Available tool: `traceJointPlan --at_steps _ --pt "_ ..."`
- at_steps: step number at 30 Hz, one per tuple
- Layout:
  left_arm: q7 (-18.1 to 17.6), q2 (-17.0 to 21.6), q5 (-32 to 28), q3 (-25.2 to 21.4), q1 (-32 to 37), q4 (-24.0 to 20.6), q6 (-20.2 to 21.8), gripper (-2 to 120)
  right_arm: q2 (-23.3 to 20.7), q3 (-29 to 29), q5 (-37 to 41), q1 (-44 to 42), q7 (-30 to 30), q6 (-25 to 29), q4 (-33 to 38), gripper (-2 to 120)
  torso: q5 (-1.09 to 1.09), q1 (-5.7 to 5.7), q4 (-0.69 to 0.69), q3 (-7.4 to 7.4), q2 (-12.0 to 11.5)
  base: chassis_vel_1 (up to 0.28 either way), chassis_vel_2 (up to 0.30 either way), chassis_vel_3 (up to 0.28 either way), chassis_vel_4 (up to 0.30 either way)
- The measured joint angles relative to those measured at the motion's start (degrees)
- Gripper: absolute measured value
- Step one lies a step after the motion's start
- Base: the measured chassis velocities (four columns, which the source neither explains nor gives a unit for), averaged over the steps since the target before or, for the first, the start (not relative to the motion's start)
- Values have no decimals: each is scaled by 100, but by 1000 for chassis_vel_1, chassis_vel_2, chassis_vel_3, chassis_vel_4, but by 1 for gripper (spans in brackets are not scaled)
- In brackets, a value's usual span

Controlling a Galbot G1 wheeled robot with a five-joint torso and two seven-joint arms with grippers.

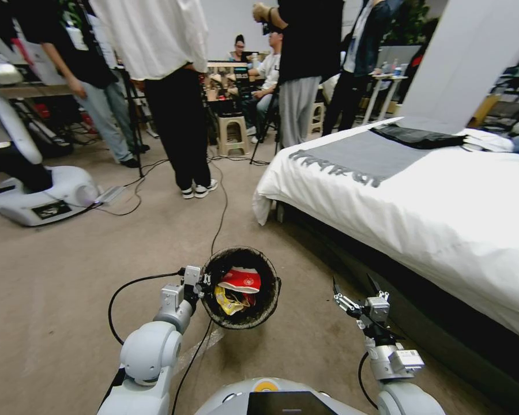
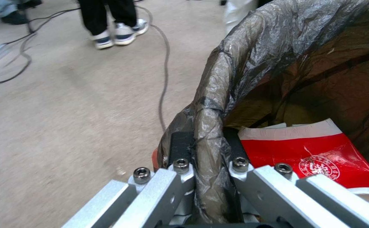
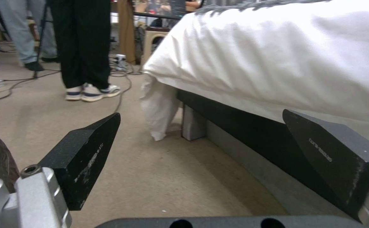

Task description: Pick up the trash bin, then pick up the garbage from the floor and place it into the trash bin.

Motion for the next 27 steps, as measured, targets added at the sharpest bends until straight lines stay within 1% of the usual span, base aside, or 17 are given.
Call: traceJointPlan --at_steps 27 --pt "6 -7 -28 -25 -11 31 -17 1 -15 18 9 61 23 -83 -122 100 1 0 0 0 0 87 80 79 81"
